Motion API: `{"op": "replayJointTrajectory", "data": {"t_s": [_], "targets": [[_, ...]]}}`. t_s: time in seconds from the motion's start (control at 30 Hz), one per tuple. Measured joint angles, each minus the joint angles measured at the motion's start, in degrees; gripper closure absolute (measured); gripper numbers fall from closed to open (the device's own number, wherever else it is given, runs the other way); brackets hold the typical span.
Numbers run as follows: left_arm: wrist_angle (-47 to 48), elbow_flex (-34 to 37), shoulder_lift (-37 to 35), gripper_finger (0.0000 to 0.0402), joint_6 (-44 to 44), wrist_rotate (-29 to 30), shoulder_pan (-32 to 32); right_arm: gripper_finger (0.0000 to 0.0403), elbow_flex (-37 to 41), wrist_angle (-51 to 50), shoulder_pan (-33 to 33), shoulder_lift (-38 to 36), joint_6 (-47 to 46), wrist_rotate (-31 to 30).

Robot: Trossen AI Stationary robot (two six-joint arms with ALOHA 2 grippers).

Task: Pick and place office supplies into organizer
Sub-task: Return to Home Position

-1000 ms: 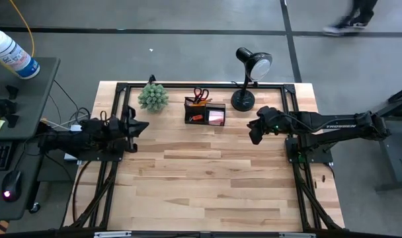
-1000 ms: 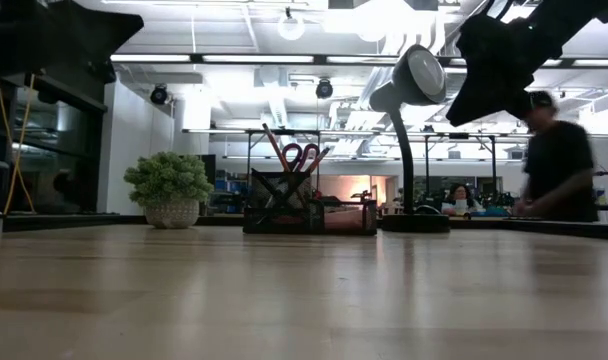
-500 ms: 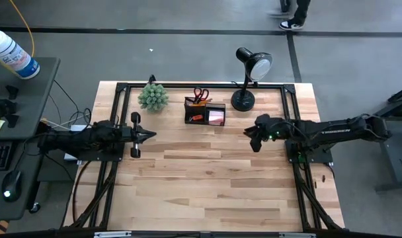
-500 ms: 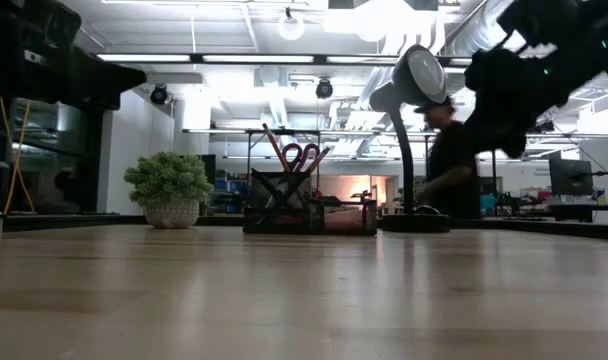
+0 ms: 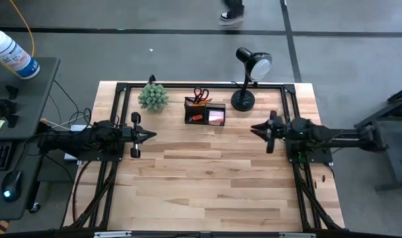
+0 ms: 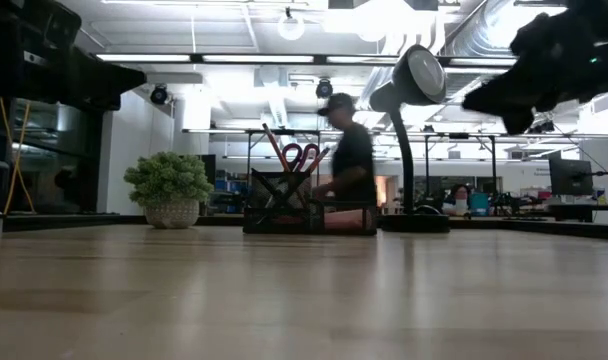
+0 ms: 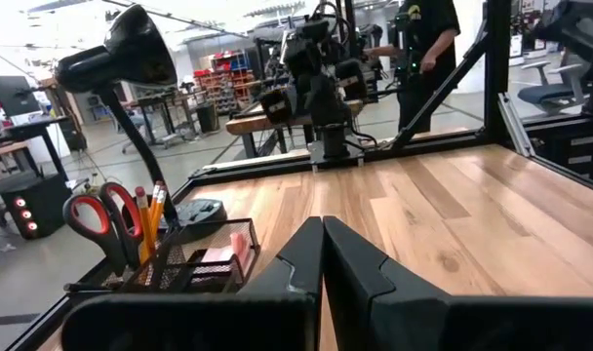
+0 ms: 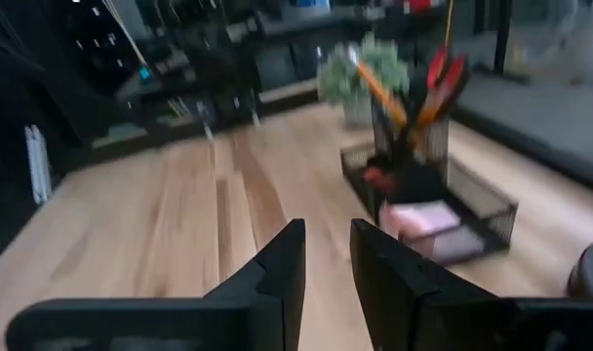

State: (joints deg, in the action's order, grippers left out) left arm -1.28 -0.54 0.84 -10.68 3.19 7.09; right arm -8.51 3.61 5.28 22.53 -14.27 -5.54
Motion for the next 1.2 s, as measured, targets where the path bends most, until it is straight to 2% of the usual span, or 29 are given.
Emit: {"op": "replayJointTrajectory", "data": {"t_s": [0.3,0.4,0.7,0.93,1.13,1.2], "targets": [[0.00,0.00,0.00,0.0401,0.00,0.01,0.00,0.0325,0.13,-17.23,-0.02,-22.40,3.66,-0.24],[0.00,-0.02,0.07,0.0401,0.02,0.01,0.00,0.0325,-1.39,-16.27,-0.02,-21.75,4.24,-1.19],[0.13,-0.04,0.15,0.0401,0.02,-0.18,0.00,0.0325,1.01,0.07,-0.07,-22.32,8.19,-1.04],[0.13,-0.04,0.15,0.0401,0.02,-0.16,0.00,0.0325,7.58,9.74,-0.09,-22.32,5.33,0.29],[0.13,-0.04,0.15,0.0401,0.02,-0.18,0.00,0.0325,7.96,7.23,-0.04,-22.24,5.23,0.58],[0.13,-0.04,0.15,0.0401,0.02,-0.18,0.00,0.0325,7.96,4.98,-0.08,-22.23,5.25,-1.47]]}}
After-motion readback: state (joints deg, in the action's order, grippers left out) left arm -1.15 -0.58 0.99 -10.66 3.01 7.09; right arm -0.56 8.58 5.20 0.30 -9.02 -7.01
